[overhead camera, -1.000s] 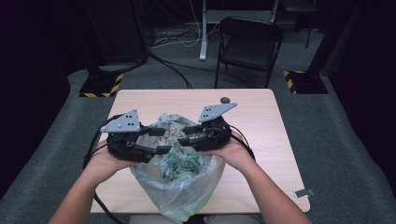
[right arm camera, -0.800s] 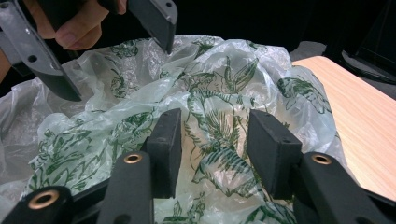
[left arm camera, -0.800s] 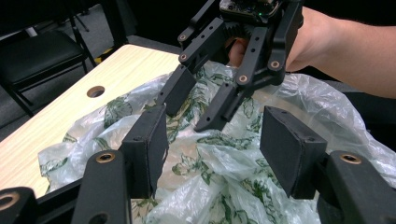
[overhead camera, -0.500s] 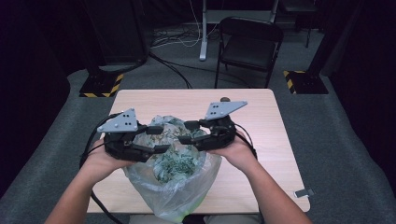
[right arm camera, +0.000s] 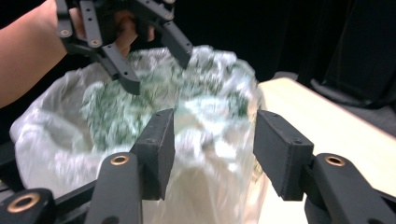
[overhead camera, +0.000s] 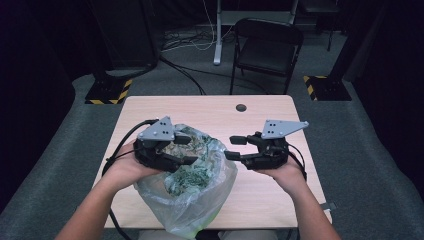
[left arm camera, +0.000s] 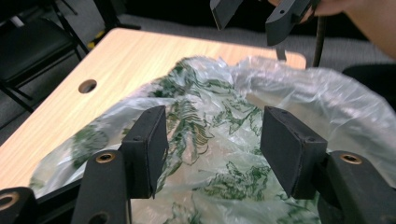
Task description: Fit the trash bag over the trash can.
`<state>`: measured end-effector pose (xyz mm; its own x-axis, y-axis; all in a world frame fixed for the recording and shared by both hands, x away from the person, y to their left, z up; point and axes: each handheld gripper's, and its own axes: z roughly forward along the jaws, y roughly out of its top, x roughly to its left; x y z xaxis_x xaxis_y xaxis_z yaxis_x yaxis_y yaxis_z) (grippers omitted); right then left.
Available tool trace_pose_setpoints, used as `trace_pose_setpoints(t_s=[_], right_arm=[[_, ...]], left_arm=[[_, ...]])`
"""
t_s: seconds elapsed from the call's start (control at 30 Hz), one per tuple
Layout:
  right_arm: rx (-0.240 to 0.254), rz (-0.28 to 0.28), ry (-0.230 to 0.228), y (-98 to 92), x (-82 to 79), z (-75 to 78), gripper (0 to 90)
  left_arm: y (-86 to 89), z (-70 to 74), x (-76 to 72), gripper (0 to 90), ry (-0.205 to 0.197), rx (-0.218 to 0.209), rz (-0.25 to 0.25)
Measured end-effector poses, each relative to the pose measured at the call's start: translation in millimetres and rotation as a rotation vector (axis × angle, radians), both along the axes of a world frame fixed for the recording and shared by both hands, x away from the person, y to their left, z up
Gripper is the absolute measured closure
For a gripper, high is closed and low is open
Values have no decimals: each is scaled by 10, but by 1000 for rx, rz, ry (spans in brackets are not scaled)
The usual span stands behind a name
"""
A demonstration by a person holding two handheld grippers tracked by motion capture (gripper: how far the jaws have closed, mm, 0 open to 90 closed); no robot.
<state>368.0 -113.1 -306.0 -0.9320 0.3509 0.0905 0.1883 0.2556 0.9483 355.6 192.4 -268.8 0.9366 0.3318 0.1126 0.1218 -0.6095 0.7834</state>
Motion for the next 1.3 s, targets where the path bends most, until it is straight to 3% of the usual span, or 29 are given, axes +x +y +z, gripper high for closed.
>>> trace_pose_setpoints(t_s=[0.33,0.63,0.77,1.0,1.3], right_arm=[[42,-6,24,-79,26,-252,472],[26,-32,48,-109,78,-445,478],[17,-24,62,-98,93,-504,574],[-19,-28,60,-61,85,-554,875],[-42,-30,70,-50,94,-607,900]], left_arm=[[-182,-139,146,400,68,114,-25],[-268,-233,220,394,102,150,-26],[-283,-255,244,394,118,165,-27],[-344,-304,281,384,133,209,-27],[-445,-382,363,365,149,271,-24]])
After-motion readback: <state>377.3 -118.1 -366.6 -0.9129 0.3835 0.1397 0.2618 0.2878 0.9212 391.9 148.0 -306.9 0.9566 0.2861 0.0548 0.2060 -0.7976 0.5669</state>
